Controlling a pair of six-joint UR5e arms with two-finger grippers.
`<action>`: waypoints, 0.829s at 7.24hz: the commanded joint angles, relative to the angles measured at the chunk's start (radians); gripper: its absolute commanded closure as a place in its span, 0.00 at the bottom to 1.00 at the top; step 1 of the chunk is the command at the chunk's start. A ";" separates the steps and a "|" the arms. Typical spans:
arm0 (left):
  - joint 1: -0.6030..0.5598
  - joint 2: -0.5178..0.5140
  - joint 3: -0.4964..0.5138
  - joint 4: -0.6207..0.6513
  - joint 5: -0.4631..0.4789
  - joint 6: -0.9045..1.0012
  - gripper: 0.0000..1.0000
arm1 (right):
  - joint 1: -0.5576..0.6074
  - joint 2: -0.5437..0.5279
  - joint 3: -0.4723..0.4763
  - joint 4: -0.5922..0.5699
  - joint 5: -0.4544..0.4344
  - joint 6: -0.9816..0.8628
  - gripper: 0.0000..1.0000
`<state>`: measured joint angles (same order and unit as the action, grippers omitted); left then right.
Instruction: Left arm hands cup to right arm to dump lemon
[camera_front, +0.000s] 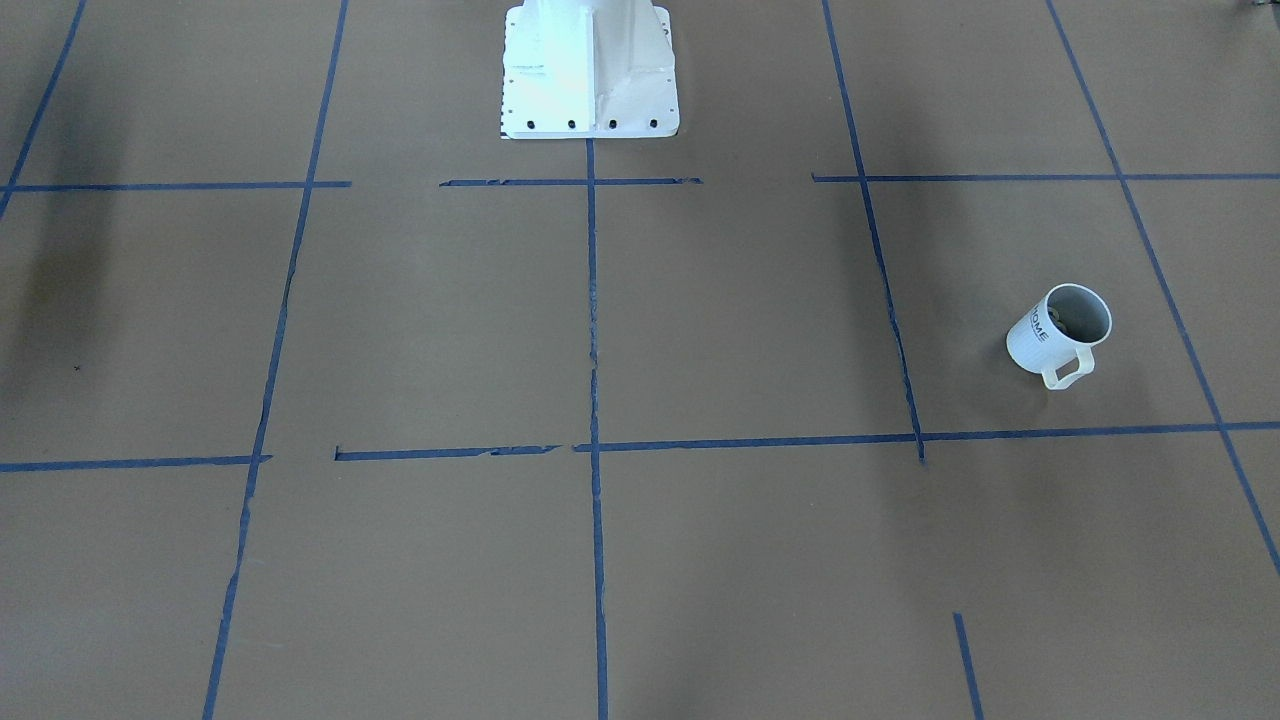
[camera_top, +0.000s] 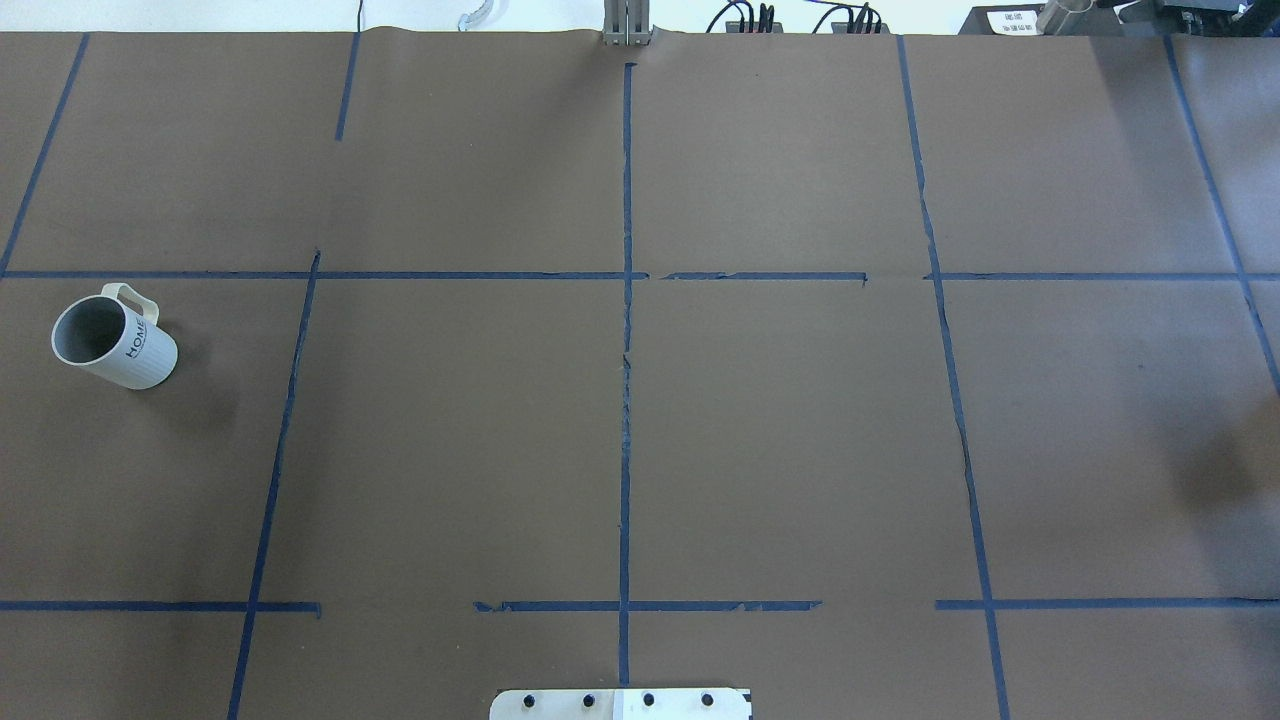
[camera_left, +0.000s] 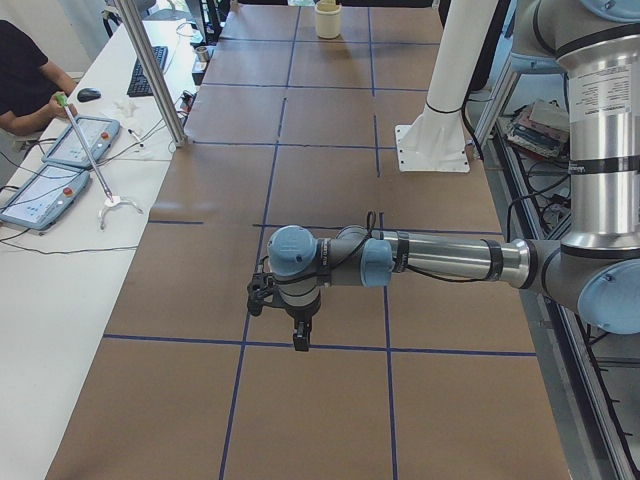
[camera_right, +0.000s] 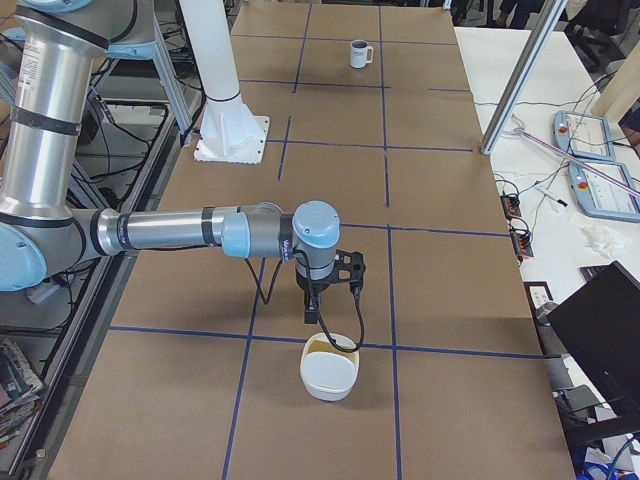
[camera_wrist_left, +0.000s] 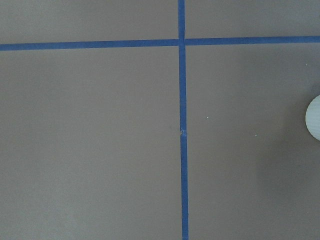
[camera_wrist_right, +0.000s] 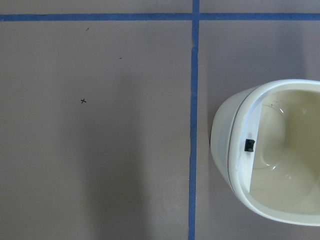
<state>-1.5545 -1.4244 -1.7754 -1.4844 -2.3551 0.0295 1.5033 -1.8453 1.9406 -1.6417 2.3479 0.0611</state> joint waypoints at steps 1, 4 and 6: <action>-0.001 0.002 -0.009 -0.002 -0.004 0.001 0.00 | -0.002 0.000 0.006 -0.001 0.020 0.002 0.00; 0.001 -0.001 -0.018 -0.051 -0.007 0.001 0.00 | -0.002 -0.002 0.004 0.061 0.031 0.005 0.00; 0.005 -0.004 -0.019 -0.065 -0.007 -0.013 0.00 | -0.002 -0.017 -0.005 0.146 0.033 0.009 0.00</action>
<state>-1.5519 -1.4261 -1.7932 -1.5404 -2.3622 0.0241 1.5018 -1.8564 1.9399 -1.5378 2.3802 0.0687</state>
